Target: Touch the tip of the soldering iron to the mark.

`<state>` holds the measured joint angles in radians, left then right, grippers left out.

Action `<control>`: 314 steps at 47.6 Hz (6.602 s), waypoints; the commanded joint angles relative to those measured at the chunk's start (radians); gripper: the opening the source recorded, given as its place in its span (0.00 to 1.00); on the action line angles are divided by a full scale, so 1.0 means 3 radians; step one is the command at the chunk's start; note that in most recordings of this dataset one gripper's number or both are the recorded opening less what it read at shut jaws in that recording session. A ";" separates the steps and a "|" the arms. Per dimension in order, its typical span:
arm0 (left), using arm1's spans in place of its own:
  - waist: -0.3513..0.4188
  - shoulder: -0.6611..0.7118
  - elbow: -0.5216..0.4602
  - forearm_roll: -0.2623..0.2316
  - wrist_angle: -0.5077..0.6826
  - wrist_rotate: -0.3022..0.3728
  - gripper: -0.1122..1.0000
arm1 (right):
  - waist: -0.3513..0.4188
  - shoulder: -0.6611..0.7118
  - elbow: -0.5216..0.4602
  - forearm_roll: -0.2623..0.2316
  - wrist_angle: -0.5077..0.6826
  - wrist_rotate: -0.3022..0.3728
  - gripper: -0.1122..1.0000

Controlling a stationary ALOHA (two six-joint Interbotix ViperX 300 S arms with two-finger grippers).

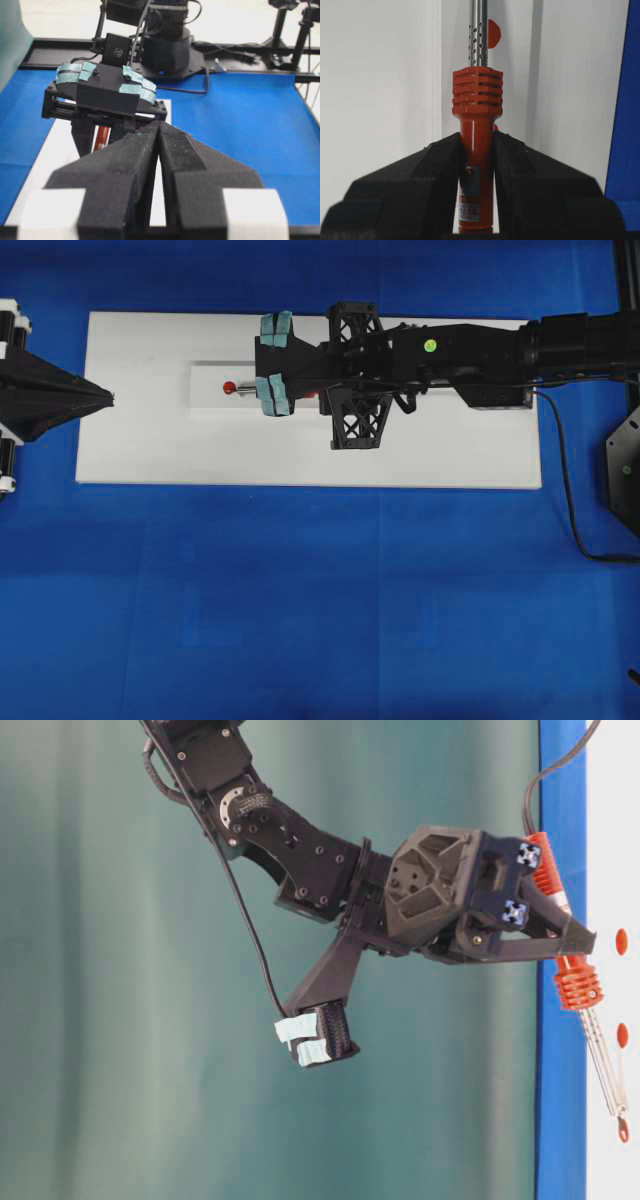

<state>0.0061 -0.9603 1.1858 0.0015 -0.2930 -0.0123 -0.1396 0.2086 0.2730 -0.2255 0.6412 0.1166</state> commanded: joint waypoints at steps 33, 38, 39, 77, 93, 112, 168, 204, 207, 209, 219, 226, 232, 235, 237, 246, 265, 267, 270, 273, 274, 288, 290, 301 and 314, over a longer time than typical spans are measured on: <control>0.0010 0.0005 -0.0031 0.0000 0.0000 -0.0005 0.10 | -0.0010 -0.0184 -0.0123 0.0000 0.0112 0.0010 0.16; 0.0005 0.0005 -0.0031 0.0000 0.0000 -0.0005 0.10 | -0.0010 -0.0317 -0.0133 -0.0015 0.0169 0.0010 0.16; 0.0005 0.0005 -0.0031 0.0000 0.0000 -0.0005 0.10 | -0.0010 -0.0343 -0.0133 -0.0015 0.0179 0.0010 0.16; 0.0005 0.0000 -0.0031 0.0000 0.0000 -0.0005 0.10 | -0.0010 -0.0798 -0.0261 -0.0133 0.0624 -0.0036 0.16; 0.0005 0.0000 -0.0031 0.0000 0.0000 -0.0005 0.10 | -0.0010 -0.0890 -0.0118 -0.0128 0.0685 -0.0036 0.16; 0.0005 0.0000 -0.0026 0.0000 0.0000 0.0005 0.10 | -0.0010 -0.1340 0.0460 -0.0107 0.0675 -0.0005 0.16; 0.0010 0.0000 -0.0020 0.0000 0.0000 0.0005 0.10 | -0.0015 -0.0915 0.0527 -0.0102 0.0312 -0.0031 0.16; 0.0005 0.0010 -0.0015 0.0005 0.0000 0.0010 0.10 | -0.0087 -0.0506 0.0542 -0.0051 0.0072 -0.0031 0.16; 0.0010 0.0010 -0.0020 0.0000 0.0000 0.0015 0.10 | -0.0102 -0.0506 0.0542 -0.0051 0.0072 -0.0031 0.16; 0.0005 0.0010 -0.0020 0.0005 -0.0005 0.0015 0.10 | -0.0107 -0.0506 0.0542 -0.0056 0.0072 -0.0031 0.16; 0.0005 0.0010 -0.0020 0.0000 -0.0005 0.0020 0.10 | -0.0107 -0.0506 0.0542 -0.0056 0.0072 -0.0036 0.16; 0.0005 0.0005 -0.0020 0.0005 -0.0005 0.0020 0.10 | -0.0107 -0.0506 0.0542 -0.0056 0.0072 -0.0036 0.16; 0.0005 0.0005 -0.0020 0.0000 -0.0005 0.0020 0.10 | -0.0107 -0.0506 0.0542 -0.0051 0.0072 -0.0036 0.16; 0.0005 0.0005 -0.0020 0.0000 -0.0010 0.0020 0.10 | -0.0107 -0.0506 0.0542 -0.0051 0.0077 -0.0036 0.16; 0.0010 0.0005 -0.0020 0.0000 -0.0010 0.0020 0.10 | -0.0107 -0.0506 0.0542 -0.0051 0.0077 -0.0036 0.16; 0.0005 0.0000 -0.0020 0.0005 -0.0010 0.0020 0.10 | -0.0107 -0.0506 0.0542 -0.0051 0.0087 -0.0036 0.16; 0.0010 0.0000 -0.0020 0.0000 -0.0010 0.0026 0.10 | -0.0087 -0.0506 0.0542 -0.0051 0.0087 -0.0036 0.16; 0.0005 0.0000 -0.0020 0.0000 -0.0010 0.0026 0.10 | -0.0082 -0.0506 0.0542 -0.0051 0.0087 -0.0036 0.16; 0.0005 0.0000 -0.0020 0.0000 -0.0010 0.0026 0.10 | -0.0082 -0.0506 0.0542 -0.0051 0.0087 -0.0036 0.16; 0.0010 0.0000 -0.0020 0.0000 -0.0010 0.0026 0.10 | -0.0077 -0.0506 0.0542 -0.0051 0.0087 -0.0036 0.16; 0.0005 0.0000 -0.0020 0.0000 -0.0010 0.0026 0.10 | -0.0077 -0.0506 0.0542 -0.0051 0.0092 -0.0036 0.16; 0.0005 0.0000 -0.0020 0.0005 -0.0010 0.0026 0.10 | -0.0077 -0.0506 0.0542 -0.0051 0.0102 -0.0036 0.16; 0.0005 0.0000 -0.0020 0.0000 -0.0010 0.0026 0.10 | -0.0082 -0.0511 0.0542 -0.0056 0.0097 -0.0036 0.16; 0.0005 0.0000 -0.0020 0.0005 -0.0010 0.0020 0.10 | -0.0077 -0.0506 0.0542 -0.0051 0.0102 -0.0036 0.16; 0.0005 0.0000 -0.0020 0.0005 -0.0010 0.0020 0.10 | -0.0082 -0.0511 0.0501 -0.0061 0.0164 -0.0036 0.16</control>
<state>0.0061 -0.9649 1.1904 0.0000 -0.2884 -0.0061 -0.1641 0.0706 0.4495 -0.2424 0.6811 0.1074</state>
